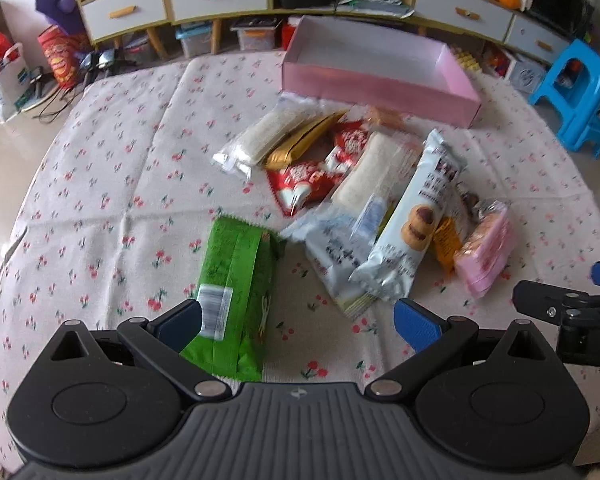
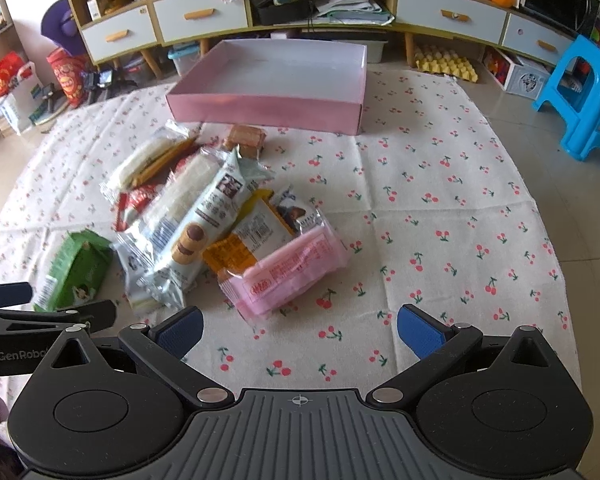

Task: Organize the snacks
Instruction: 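Move both tools toward the snack pile, then grasp the white bread pack with the left tool while the right tool grasps the white cake-roll pack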

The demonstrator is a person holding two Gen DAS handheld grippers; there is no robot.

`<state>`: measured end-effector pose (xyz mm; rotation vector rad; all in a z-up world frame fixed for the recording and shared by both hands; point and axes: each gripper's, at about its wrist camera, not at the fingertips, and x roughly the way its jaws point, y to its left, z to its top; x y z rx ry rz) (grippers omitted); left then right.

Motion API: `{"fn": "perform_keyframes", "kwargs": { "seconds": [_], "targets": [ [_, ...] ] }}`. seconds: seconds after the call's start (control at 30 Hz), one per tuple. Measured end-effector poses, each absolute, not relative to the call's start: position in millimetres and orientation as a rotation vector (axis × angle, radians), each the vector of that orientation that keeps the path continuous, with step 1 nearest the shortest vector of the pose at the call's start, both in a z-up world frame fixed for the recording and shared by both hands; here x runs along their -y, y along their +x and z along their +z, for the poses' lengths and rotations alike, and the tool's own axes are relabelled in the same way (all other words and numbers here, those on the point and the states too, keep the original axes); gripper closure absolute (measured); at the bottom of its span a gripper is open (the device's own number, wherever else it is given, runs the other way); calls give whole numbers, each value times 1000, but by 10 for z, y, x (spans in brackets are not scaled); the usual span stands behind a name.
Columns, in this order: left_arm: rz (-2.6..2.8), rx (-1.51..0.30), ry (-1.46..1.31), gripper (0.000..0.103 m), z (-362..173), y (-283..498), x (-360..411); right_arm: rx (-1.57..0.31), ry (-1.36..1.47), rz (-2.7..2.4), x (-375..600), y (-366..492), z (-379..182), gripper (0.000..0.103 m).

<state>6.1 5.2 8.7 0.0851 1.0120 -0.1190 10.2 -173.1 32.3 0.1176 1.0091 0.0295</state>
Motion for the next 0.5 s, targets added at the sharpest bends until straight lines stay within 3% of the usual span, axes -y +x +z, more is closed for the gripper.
{"fn": "perform_keyframes", "kwargs": {
  "seconds": [0.23, 0.5],
  "targets": [
    [-126, -982, 142, 8, 202, 208, -138, -1067, 221, 97, 1935, 278, 342, 0],
    [-200, -919, 172, 8, 347, 486, -267, -1092, 347, 136, 2069, 506, 406, 2]
  ]
}}
